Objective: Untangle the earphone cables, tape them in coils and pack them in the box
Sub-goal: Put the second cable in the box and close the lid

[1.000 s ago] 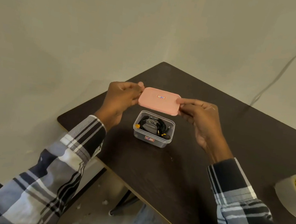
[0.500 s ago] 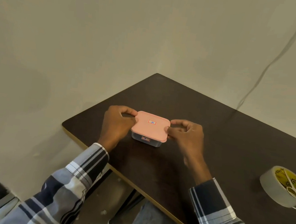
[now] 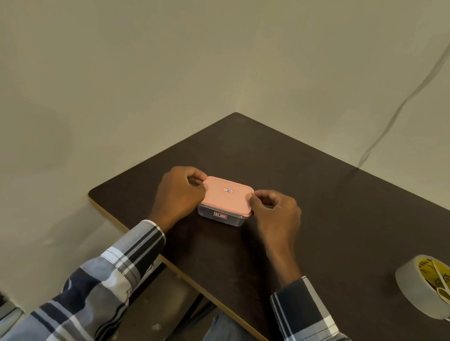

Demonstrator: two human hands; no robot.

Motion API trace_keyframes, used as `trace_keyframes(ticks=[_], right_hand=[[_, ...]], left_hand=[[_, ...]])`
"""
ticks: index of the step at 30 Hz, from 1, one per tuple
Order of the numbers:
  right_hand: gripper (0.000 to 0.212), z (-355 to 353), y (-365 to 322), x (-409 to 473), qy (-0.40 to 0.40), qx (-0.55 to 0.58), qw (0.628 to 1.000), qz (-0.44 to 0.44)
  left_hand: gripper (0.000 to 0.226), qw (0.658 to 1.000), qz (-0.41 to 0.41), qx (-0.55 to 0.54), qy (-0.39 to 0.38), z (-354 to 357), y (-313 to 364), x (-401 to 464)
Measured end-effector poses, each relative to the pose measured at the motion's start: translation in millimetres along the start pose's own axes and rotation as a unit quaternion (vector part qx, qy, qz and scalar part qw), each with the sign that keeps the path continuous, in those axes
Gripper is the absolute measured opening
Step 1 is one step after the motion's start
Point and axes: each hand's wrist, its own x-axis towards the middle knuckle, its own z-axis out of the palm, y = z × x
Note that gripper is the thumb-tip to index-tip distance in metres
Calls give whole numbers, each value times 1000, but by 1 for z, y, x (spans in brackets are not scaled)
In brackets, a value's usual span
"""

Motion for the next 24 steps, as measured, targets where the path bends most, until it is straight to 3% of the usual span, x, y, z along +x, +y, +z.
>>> trace_keyframes(ticks=[4,7,10,18,24], right_hand=[[16,3,4,3,2,64,996,56],[7,3,2,7,-60,189,966,165],[8,1,-1,12,-92,239,939,229],[4,1,-3,23,-102,225,936,249],[28,8,-3,30,-95,216,938,255]], left_hand=[[25,999,-8,-16,-31,-1,0,2],[28,993,-42,-72,-78,-3,0,6],[31,988,-61,-85,-113,-3,1,9],[23,982,-98,-116,-108,0,1,15],[8,981,-121,-112,-98,2,3,21]])
